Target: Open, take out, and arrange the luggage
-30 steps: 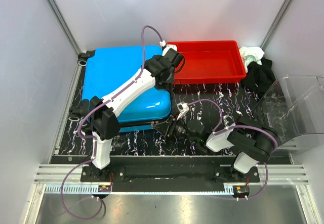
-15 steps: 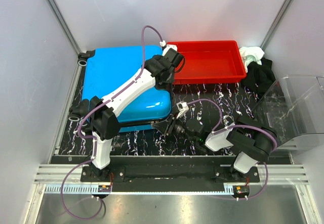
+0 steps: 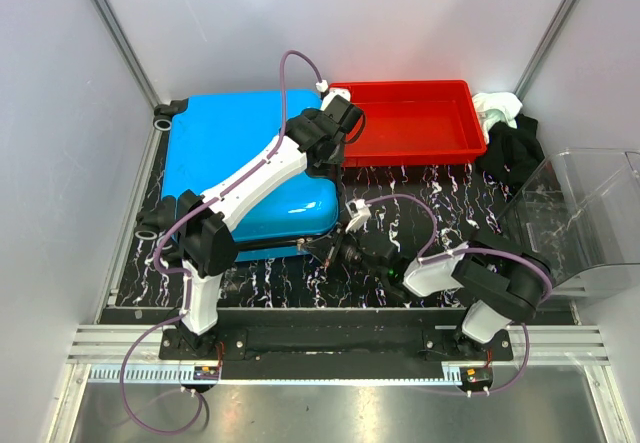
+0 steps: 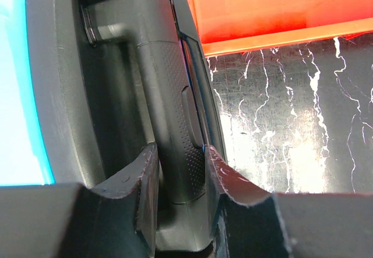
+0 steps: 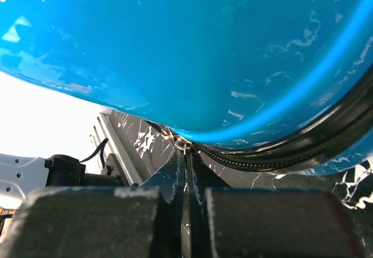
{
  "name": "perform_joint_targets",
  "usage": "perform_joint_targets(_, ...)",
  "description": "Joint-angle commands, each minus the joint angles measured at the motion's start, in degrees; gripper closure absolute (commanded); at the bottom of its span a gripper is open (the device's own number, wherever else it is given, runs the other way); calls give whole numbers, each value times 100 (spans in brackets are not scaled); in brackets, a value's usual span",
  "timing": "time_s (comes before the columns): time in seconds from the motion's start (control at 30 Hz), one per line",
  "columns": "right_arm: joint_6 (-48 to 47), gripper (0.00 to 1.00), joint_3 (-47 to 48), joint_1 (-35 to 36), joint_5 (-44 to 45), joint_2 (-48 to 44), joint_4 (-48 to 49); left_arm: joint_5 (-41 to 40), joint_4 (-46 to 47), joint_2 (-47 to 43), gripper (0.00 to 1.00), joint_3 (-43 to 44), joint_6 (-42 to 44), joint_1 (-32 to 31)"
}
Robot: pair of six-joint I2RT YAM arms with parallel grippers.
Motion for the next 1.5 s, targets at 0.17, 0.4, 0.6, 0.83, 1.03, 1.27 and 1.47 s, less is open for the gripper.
perform_joint_targets(0.17,-266,100,305,-208,1678,-913,-2305,358,257,-314,100,-566,736,-154)
perform_joint_targets(0.4,-1064,100,366,-235,1846,-1450,-3422,287,327,-560,100,-961,1017,-136)
perform_joint_targets(0.6,-1618,100,322,-384,1986,-1951,-4186,287,363,-832,100,-1313,1351,-136)
perform_joint_targets(0.83,-2304,100,463,-595,1688,-2093,-4619,655,293,-1140,100,-1691,1641,-145)
perform_joint_targets(1.03,-2999,100,902,-630,1688,-1820,-4979,911,-85,-1246,100,-1683,1764,-154)
perform_joint_targets(1.27,-3009,100,859,-674,1626,-2109,-5278,1095,-305,-1615,100,-1885,1958,-145)
perform_joint_targets(1.47,-3140,100,1139,-674,1592,-1908,-5569,1016,-393,-1782,100,-1841,2116,-154)
